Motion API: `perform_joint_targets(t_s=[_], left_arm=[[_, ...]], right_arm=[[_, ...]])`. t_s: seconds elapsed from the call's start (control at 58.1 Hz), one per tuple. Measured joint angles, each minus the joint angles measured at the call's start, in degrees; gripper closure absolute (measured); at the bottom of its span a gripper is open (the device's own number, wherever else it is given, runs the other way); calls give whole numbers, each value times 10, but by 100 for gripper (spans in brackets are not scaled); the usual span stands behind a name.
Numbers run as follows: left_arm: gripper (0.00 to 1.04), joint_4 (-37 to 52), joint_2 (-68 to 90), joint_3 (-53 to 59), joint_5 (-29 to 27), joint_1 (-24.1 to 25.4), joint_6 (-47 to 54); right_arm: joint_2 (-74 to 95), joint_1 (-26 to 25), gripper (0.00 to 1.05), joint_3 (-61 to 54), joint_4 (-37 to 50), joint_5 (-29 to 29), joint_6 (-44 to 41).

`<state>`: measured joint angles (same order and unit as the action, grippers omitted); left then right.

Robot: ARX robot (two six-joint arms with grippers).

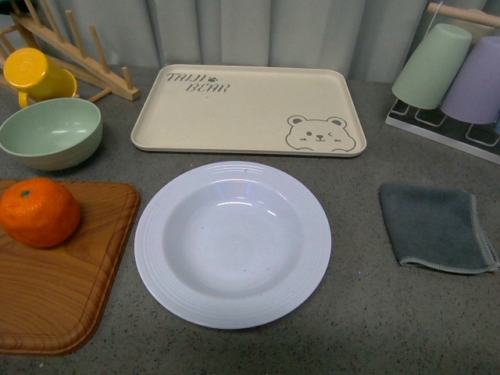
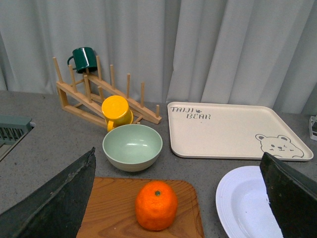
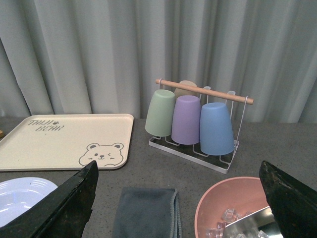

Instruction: Place orange and plate with both arms

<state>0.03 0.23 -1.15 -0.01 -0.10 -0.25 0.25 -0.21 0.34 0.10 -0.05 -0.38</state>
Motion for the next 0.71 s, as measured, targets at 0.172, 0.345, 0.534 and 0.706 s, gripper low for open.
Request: perform_joint_targets(t_s=[0.172,0.345,0.534,0.706], left_arm=[[7,0,0,0,0,0,0],[7,0,0,0,0,0,0],[7,0,0,0,0,0,0],[7,0,0,0,0,0,0]], right_arm=[[0,0,9,0,0,0,0],[0,0,9,0,0,0,0],[0,0,9,0,0,0,0],[0,0,9,0,0,0,0]])
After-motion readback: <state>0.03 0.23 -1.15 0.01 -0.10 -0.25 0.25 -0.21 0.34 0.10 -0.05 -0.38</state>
